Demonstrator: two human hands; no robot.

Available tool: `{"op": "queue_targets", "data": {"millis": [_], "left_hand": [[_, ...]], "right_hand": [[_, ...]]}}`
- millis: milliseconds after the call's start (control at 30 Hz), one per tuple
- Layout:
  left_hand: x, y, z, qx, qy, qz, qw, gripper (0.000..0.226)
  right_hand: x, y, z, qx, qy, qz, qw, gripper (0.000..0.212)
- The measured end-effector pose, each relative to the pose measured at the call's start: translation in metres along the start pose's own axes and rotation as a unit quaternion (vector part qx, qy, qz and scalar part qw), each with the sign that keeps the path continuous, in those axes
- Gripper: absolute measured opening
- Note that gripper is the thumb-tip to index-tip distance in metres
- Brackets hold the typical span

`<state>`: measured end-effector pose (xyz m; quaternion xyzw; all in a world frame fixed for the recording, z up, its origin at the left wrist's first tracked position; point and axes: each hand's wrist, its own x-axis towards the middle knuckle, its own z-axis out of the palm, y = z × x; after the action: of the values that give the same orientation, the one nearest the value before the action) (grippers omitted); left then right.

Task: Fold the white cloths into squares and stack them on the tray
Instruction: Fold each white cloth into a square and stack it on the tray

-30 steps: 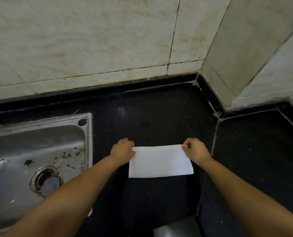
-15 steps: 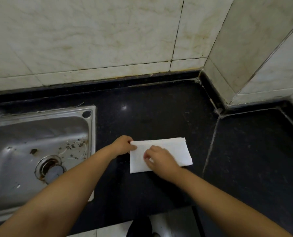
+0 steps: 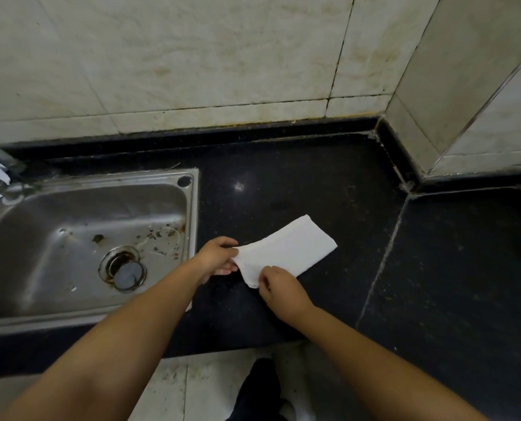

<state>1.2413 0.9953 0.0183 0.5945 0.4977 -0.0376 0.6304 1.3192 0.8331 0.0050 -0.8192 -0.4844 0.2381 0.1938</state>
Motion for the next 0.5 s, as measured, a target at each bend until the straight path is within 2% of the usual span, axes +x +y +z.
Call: {"op": "queue_targets", "data": {"millis": [67,200,333,400,500], "left_hand": [[0.0,0.005,0.001,-0.007,0.002,0.023,1.0,0.024],[0.003,0.021,0.003,-0.004,-0.022,0.05,0.999,0.021],[0.011,0.049,0.019,-0.075,-0.098,0.027,0.992,0.012],[0.018,0.066,0.03,-0.092,-0.147,0.019,0.985,0.016],[0.03,0.089,0.052,0.001,-0.187,0.045,0.981,0.02]], "right_hand": [[-0.005,0.003,-0.004,0.104,0.015,0.034,0.994,0.016],[-0.01,0.011,-0.013,0.234,0.084,0.117,0.962,0.006],[-0.003,0.03,-0.029,0.358,0.161,0.228,0.891,0.013],[0.001,0.041,-0.039,0.405,0.203,0.261,0.852,0.021],[0.003,0.063,-0.051,0.407,0.244,0.305,0.825,0.022]]}}
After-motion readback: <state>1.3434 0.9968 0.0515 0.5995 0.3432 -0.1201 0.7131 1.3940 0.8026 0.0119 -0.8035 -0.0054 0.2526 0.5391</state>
